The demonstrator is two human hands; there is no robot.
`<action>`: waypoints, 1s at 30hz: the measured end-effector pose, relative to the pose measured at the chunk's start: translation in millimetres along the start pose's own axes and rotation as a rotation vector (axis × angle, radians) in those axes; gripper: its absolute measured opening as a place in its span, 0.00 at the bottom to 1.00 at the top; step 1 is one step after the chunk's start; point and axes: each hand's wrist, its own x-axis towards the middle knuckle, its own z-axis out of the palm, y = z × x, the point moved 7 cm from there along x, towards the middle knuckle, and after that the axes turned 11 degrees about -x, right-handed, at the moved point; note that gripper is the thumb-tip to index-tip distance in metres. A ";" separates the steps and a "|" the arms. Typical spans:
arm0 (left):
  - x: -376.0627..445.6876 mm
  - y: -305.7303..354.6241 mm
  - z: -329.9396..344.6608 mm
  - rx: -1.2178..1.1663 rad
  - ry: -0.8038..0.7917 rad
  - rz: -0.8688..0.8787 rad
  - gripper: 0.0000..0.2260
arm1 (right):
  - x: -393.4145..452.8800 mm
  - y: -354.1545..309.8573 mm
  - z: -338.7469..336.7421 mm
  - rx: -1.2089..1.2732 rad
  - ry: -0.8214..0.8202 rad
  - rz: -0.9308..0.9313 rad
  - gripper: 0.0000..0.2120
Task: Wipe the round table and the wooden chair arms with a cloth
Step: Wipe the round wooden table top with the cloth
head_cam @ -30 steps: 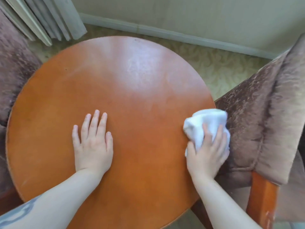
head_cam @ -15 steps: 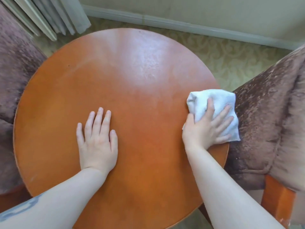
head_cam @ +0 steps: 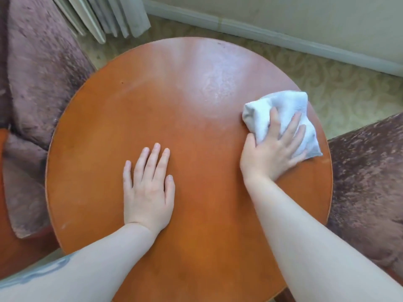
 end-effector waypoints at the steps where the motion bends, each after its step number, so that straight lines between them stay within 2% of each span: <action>1: -0.2 0.0 -0.3 0.004 0.006 -0.003 0.23 | -3.7 -28.3 5.3 0.032 -0.051 0.133 0.34; 2: 0.2 0.5 -0.3 0.009 0.013 -0.002 0.23 | -10.7 -55.2 7.4 0.051 -0.094 0.142 0.35; 3: 0.7 0.8 -0.1 0.011 0.016 0.001 0.23 | -18.8 -77.4 7.3 0.035 -0.080 0.010 0.36; 4: 1.4 0.7 -0.1 0.007 0.018 0.004 0.23 | -32.4 -90.3 8.0 0.010 -0.074 -0.236 0.35; 6: 1.5 1.0 -0.8 -0.013 0.024 0.011 0.23 | -73.7 -80.8 4.3 -0.013 -0.081 -0.859 0.33; 7: 0.9 0.7 -0.8 -0.016 0.025 0.014 0.23 | -87.8 -57.0 0.2 -0.016 -0.090 -1.074 0.34; 8: 0.5 0.7 -0.7 -0.010 0.019 0.014 0.23 | -88.9 -27.9 -3.4 -0.040 -0.109 -1.174 0.35; 9: 0.5 0.9 -0.7 0.001 0.008 0.011 0.23 | -76.6 -2.7 -5.7 -0.067 -0.119 -1.167 0.36; 11: 0.8 1.1 0.0 0.010 -0.015 0.003 0.23 | -34.8 16.5 -7.1 -0.083 -0.138 -0.950 0.37; 15: 0.9 2.3 -0.8 0.014 -0.025 -0.007 0.24 | 6.0 -46.5 7.8 -0.040 -0.105 -0.192 0.34; 16: 1.0 2.2 -1.3 0.012 -0.019 -0.010 0.24 | 0.9 -66.6 10.9 0.006 -0.128 -0.065 0.34; 17: 1.4 2.5 -1.1 0.009 -0.015 -0.010 0.24 | -7.3 -79.7 11.4 0.023 -0.137 -0.046 0.34; 18: 1.5 2.3 -0.9 0.007 -0.011 -0.004 0.24 | -17.8 -85.5 9.6 0.025 -0.128 -0.150 0.34; 21: 0.5 2.2 -0.6 0.006 -0.019 0.010 0.24 | -57.3 -42.4 0.1 -0.003 -0.078 -0.977 0.33; 22: 0.7 2.1 -0.4 0.013 -0.026 0.007 0.24 | -59.4 -10.3 -5.3 0.000 -0.090 -1.127 0.33; 23: 1.2 1.9 0.3 0.022 -0.037 0.002 0.24 | -49.3 19.4 -9.4 0.009 -0.095 -1.130 0.34; 24: 0.7 2.0 1.1 0.029 -0.050 -0.003 0.24 | -29.3 42.4 -12.5 0.023 -0.075 -0.993 0.34; 25: 0.6 2.3 1.4 0.028 -0.059 -0.006 0.25 | -1.9 57.6 -11.7 0.033 -0.032 -0.730 0.33; 27: 0.9 2.7 2.4 0.025 -0.066 -0.008 0.25 | 45.2 65.3 -6.6 0.030 0.068 -0.031 0.33; 28: 1.0 1.9 2.6 0.031 -0.067 -0.009 0.25 | 60.2 52.8 -3.9 0.057 0.076 0.251 0.33; 29: 1.0 1.0 2.5 0.037 -0.066 -0.011 0.25 | 72.9 30.1 0.7 0.126 0.031 0.423 0.33; 30: 1.5 0.8 2.0 0.038 -0.059 -0.012 0.25 | 83.4 2.7 6.3 0.213 -0.037 0.469 0.33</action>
